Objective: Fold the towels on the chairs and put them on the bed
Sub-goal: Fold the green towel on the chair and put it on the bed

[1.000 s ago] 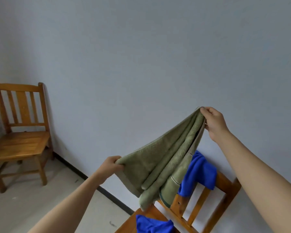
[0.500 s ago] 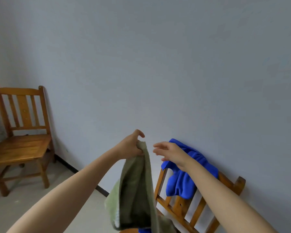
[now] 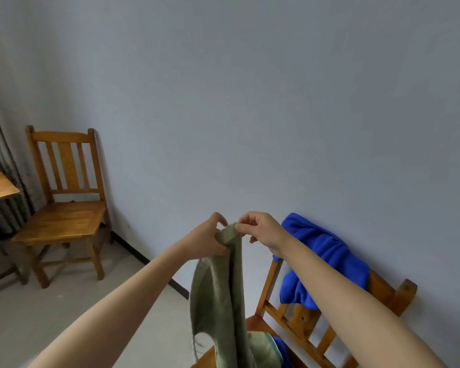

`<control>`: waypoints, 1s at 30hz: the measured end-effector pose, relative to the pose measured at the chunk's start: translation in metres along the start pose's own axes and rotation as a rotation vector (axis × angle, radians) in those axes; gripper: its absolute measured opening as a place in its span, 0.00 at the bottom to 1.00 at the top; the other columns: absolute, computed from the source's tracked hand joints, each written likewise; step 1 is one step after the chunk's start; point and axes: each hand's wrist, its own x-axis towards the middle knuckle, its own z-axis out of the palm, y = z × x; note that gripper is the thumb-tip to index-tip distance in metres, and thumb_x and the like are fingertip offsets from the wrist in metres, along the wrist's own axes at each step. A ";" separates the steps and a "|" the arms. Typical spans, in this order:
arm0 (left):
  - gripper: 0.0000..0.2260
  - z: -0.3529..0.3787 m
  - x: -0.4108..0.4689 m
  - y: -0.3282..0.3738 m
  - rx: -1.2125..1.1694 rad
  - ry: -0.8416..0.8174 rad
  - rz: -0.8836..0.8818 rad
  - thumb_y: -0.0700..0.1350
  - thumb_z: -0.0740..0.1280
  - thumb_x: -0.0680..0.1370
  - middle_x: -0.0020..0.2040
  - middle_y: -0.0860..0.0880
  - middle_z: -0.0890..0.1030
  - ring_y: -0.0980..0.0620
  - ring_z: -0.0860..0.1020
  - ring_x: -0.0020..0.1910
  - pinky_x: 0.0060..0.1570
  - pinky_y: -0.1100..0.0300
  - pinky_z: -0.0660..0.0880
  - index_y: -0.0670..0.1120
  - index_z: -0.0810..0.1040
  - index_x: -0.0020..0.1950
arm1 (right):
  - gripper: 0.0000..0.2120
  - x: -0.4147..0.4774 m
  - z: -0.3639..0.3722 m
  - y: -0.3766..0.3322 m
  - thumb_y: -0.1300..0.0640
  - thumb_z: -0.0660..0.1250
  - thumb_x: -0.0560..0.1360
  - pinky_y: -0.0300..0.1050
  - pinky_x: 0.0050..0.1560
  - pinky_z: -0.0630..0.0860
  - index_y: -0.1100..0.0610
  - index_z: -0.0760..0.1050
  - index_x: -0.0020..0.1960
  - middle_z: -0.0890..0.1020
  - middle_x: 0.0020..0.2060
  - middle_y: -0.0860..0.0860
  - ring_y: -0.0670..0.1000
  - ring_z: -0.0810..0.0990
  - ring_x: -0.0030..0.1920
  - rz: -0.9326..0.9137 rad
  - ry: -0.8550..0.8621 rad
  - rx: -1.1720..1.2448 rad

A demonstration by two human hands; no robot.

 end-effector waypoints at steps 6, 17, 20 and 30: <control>0.18 0.021 -0.009 -0.052 0.018 0.008 -0.134 0.41 0.70 0.67 0.47 0.49 0.76 0.52 0.76 0.45 0.44 0.59 0.74 0.45 0.68 0.54 | 0.04 0.011 -0.009 -0.020 0.60 0.63 0.77 0.29 0.33 0.67 0.56 0.71 0.44 0.73 0.36 0.46 0.42 0.69 0.33 -0.113 0.065 -0.149; 0.04 -0.028 -0.023 -0.113 -0.278 0.180 -0.291 0.39 0.69 0.74 0.42 0.46 0.82 0.49 0.79 0.43 0.42 0.61 0.72 0.39 0.81 0.45 | 0.08 0.026 -0.091 -0.031 0.57 0.58 0.80 0.38 0.28 0.71 0.49 0.66 0.43 0.77 0.41 0.52 0.45 0.79 0.25 -0.037 0.374 -0.062; 0.05 -0.059 -0.028 -0.096 -0.559 0.283 -0.249 0.40 0.68 0.74 0.46 0.44 0.83 0.47 0.80 0.48 0.53 0.55 0.74 0.39 0.80 0.46 | 0.05 0.037 -0.101 -0.030 0.57 0.57 0.80 0.38 0.32 0.76 0.51 0.66 0.46 0.76 0.41 0.52 0.47 0.80 0.28 -0.030 0.440 -0.010; 0.04 -0.143 -0.012 -0.015 -1.028 0.602 0.044 0.41 0.64 0.77 0.33 0.53 0.84 0.56 0.83 0.37 0.37 0.64 0.80 0.42 0.77 0.45 | 0.04 0.092 -0.122 -0.067 0.55 0.54 0.81 0.44 0.49 0.78 0.56 0.61 0.53 0.72 0.46 0.49 0.54 0.78 0.44 -0.174 0.686 0.106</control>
